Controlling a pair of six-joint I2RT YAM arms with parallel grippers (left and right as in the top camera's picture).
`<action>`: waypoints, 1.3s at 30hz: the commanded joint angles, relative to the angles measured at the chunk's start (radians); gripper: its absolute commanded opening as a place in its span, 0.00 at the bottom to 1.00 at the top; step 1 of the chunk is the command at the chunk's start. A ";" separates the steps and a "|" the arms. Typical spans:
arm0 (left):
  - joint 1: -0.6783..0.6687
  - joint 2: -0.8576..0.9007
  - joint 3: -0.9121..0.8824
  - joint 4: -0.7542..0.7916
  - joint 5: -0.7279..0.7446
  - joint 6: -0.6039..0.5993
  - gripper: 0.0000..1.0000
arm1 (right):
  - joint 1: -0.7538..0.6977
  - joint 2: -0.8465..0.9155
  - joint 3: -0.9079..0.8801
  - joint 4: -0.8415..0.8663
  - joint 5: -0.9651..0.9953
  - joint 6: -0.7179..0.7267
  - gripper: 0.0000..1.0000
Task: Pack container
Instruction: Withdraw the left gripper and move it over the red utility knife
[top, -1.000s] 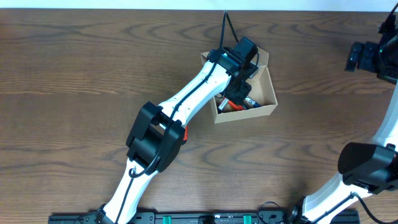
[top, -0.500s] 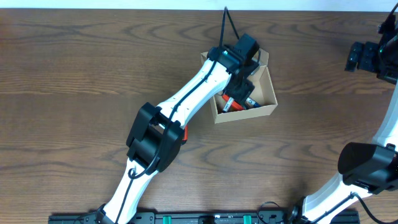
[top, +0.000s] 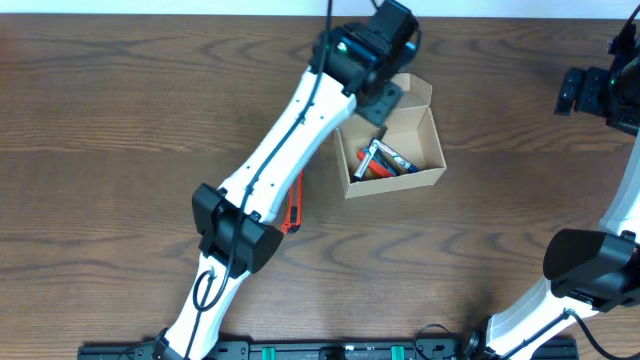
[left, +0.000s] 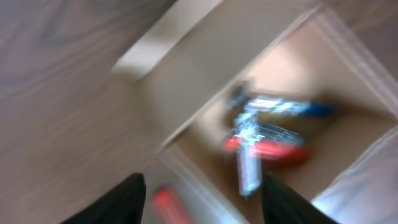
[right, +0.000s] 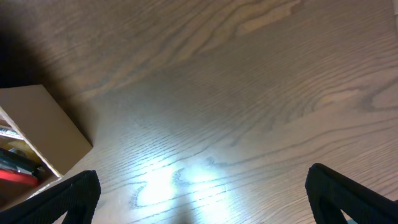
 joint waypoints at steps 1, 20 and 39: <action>0.062 -0.045 0.026 -0.098 -0.239 -0.077 0.59 | -0.003 -0.016 0.013 -0.001 -0.003 0.010 0.99; 0.164 -0.306 0.024 -0.323 -0.154 -0.362 0.66 | -0.003 -0.016 0.013 -0.001 -0.003 0.011 0.99; 0.039 -0.512 -0.473 -0.206 -0.234 -0.438 0.63 | -0.003 -0.016 0.013 -0.001 -0.003 0.011 0.99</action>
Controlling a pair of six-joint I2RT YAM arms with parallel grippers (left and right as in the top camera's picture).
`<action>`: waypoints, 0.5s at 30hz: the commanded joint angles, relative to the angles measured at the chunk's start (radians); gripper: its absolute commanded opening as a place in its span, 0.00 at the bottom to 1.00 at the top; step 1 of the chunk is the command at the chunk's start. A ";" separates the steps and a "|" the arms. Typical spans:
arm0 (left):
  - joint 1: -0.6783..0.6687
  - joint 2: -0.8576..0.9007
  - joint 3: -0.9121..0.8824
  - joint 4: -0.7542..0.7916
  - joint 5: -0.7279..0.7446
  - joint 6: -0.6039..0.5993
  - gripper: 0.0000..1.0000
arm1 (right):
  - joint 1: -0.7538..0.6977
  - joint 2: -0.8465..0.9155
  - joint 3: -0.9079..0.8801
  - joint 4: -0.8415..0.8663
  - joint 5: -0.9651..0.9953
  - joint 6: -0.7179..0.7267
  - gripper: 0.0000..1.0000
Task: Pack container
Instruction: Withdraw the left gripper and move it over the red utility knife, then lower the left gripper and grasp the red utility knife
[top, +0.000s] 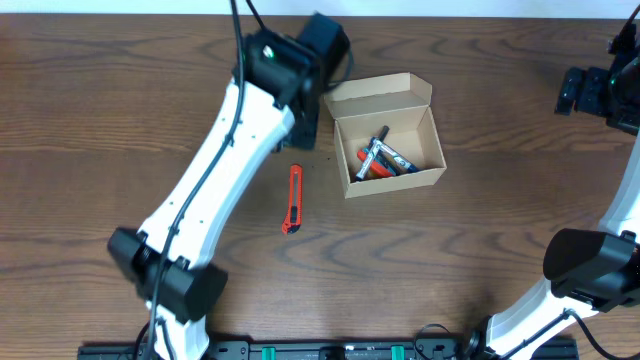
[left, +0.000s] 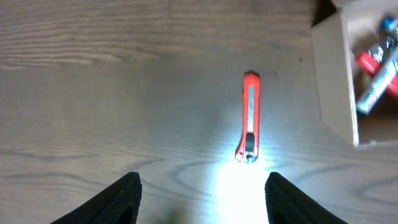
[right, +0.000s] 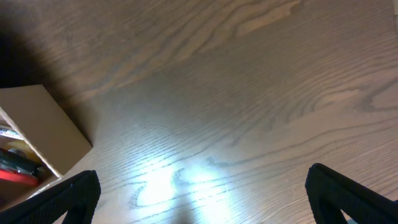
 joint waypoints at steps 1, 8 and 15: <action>-0.030 -0.163 -0.100 0.036 -0.049 -0.019 0.63 | -0.003 -0.016 0.013 0.000 -0.003 0.011 0.99; 0.000 -0.353 -0.458 0.232 0.014 0.006 0.64 | -0.003 -0.016 0.013 0.000 -0.003 0.010 0.99; 0.005 -0.426 -0.759 0.514 0.077 0.032 0.64 | -0.003 -0.016 0.013 0.000 -0.003 0.011 0.99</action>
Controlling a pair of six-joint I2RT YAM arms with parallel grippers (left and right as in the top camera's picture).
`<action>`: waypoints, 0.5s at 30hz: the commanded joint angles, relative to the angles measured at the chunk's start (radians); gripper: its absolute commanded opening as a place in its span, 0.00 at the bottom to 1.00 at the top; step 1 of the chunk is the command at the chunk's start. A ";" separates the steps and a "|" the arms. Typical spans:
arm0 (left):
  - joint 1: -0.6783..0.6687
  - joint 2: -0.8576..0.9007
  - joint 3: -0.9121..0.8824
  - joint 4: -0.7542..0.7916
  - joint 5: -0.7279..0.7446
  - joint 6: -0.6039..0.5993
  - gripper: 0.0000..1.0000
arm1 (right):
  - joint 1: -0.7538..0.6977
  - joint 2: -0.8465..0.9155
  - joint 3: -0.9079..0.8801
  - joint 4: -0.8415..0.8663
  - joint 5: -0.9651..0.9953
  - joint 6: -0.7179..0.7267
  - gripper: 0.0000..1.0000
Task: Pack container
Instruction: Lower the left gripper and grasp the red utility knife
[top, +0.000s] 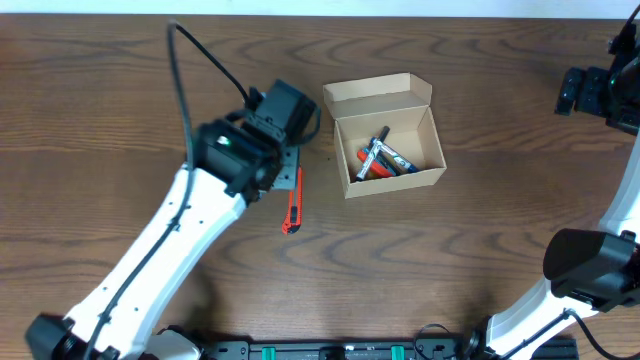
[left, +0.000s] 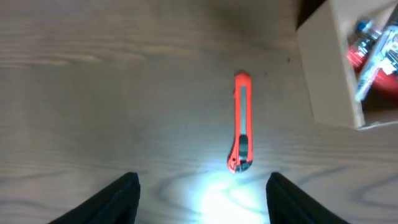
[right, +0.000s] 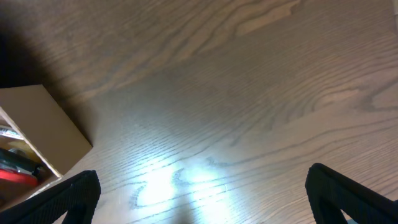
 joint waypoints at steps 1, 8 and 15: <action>0.003 -0.005 -0.101 0.077 0.051 0.031 0.65 | -0.003 -0.016 0.013 -0.001 -0.003 0.011 0.99; 0.039 -0.003 -0.410 0.419 0.221 0.034 0.62 | -0.003 -0.016 0.013 -0.001 -0.003 0.011 0.99; 0.047 0.016 -0.583 0.560 0.247 0.068 0.61 | -0.003 -0.016 0.013 -0.001 -0.003 0.011 0.99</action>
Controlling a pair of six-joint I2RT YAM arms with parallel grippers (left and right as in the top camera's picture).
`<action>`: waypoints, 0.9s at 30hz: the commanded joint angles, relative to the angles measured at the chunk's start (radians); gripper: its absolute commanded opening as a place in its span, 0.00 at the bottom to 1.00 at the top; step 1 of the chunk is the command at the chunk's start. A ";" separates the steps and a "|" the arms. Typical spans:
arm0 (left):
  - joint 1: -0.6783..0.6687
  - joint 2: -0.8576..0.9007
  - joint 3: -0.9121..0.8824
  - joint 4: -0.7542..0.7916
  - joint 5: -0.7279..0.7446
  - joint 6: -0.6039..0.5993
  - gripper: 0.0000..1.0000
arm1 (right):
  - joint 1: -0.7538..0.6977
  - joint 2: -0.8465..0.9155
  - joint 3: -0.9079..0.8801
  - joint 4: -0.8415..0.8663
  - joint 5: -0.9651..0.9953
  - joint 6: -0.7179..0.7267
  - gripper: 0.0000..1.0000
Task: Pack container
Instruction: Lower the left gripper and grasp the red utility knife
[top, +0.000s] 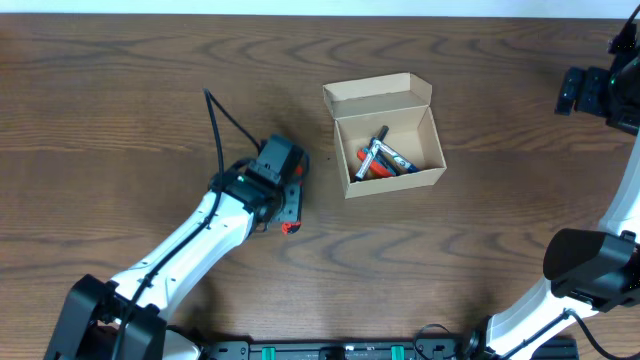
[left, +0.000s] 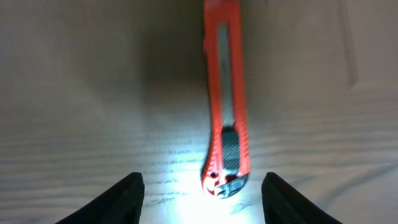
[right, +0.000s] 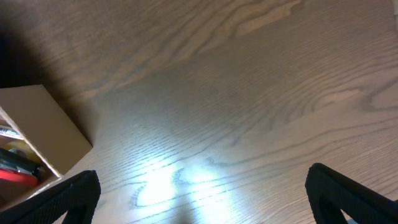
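A red utility knife (left: 225, 99) lies flat on the wooden table, left of the open cardboard box (top: 390, 137). My left gripper (left: 200, 199) is low over the knife and open, its fingertips either side of the knife's black end, not touching it. From overhead the gripper covers most of the knife, only its tip (top: 287, 228) showing. The box holds several pens and markers (top: 380, 158). My right gripper (right: 202, 196) hangs open and empty at the far right, high above the table (right: 249, 93).
The box's lid flap (top: 378, 88) stands open on its far side. A corner of the box (right: 37, 134) shows at the left of the right wrist view. The left arm's cable (top: 225, 115) loops above the table.
My left gripper has dropped much closer to the red knife, which now fills the left wrist view between the open fingers. The knife and the right arm have not moved.
My left gripper was open over the box with the pens in it. Then it was to the box's left, high above the red knife on the table. It was lower a moment later, and now it is open right over the knife.
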 joint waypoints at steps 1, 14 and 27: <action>0.003 0.021 -0.045 0.029 0.034 0.031 0.61 | -0.003 -0.016 0.013 -0.001 -0.003 0.011 0.99; 0.002 0.142 -0.040 0.112 0.052 0.054 0.61 | -0.003 -0.016 0.013 -0.001 -0.003 0.010 0.99; -0.003 0.212 0.075 0.114 0.063 0.083 0.60 | -0.003 -0.016 0.013 -0.001 -0.003 0.010 0.99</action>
